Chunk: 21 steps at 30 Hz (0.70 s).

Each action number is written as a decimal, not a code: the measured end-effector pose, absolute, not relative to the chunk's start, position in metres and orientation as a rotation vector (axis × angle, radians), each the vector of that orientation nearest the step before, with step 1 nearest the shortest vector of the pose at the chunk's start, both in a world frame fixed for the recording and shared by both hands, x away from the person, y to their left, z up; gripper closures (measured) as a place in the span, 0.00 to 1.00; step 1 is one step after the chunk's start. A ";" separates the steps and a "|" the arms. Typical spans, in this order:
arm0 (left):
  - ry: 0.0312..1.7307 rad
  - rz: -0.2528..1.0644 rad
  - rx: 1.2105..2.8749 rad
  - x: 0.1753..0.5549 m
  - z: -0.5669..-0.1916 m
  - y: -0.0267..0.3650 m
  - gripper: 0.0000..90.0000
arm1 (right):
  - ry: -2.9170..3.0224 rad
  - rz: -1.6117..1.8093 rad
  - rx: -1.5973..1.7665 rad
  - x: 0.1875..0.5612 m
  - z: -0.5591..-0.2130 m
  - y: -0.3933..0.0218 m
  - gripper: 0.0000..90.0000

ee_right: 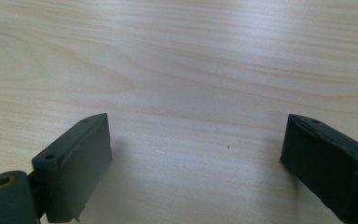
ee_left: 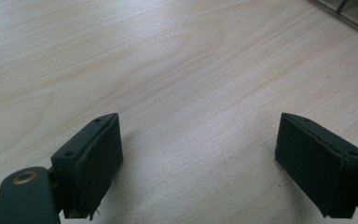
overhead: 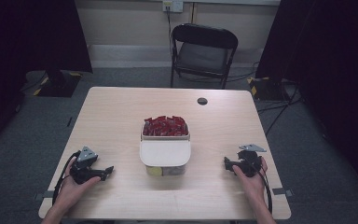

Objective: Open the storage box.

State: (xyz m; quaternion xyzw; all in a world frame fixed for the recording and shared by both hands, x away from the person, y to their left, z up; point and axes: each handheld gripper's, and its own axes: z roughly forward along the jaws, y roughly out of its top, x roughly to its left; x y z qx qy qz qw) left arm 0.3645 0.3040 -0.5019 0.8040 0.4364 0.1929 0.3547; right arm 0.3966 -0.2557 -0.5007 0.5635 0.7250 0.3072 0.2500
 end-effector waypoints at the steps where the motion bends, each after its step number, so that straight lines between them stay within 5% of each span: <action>1: 1.128 0.499 2.078 0.365 -0.502 0.304 0.16 | 1.974 0.836 1.534 0.397 -0.501 -0.256 0.08; 21: 1.129 0.495 2.076 0.365 -0.502 0.304 0.16 | 2.039 0.866 1.517 0.394 -0.493 -0.256 0.17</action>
